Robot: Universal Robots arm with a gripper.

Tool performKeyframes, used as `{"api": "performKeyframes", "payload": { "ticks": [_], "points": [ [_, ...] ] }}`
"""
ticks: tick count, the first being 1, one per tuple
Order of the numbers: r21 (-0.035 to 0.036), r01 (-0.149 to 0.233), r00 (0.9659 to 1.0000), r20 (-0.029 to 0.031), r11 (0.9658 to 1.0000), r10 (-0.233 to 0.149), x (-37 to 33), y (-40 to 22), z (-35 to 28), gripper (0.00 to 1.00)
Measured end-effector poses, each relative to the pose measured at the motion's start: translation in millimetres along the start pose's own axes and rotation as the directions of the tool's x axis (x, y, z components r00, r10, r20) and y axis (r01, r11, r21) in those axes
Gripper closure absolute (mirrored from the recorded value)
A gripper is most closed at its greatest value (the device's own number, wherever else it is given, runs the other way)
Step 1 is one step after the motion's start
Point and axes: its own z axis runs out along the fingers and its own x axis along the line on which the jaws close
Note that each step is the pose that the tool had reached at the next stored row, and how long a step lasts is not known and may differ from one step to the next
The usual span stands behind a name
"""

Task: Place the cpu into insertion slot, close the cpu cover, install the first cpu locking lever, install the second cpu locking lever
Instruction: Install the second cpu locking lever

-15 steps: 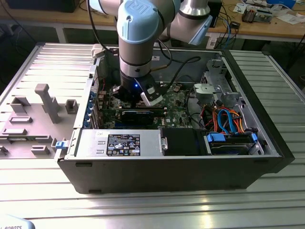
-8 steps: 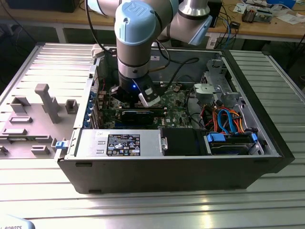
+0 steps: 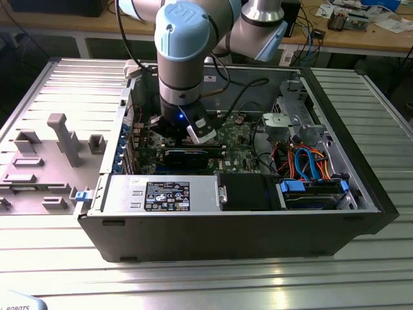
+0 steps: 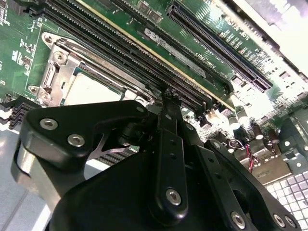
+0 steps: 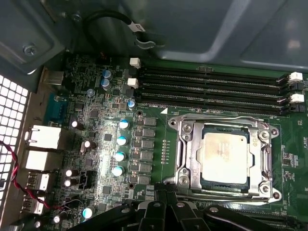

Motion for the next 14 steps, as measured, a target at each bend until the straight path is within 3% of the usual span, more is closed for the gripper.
{"api": "performKeyframes", "payload": {
  "ticks": [7, 14],
  "points": [
    [-0.0038, 0.000, 1.0000, 0.0007, 1.0000, 0.000, -0.2, 1.3, 1.5, 0.89],
    [-0.0025, 0.000, 1.0000, 0.0005, 1.0000, 0.000, -0.2, 4.1, 2.4, 0.89]
  ]
}}
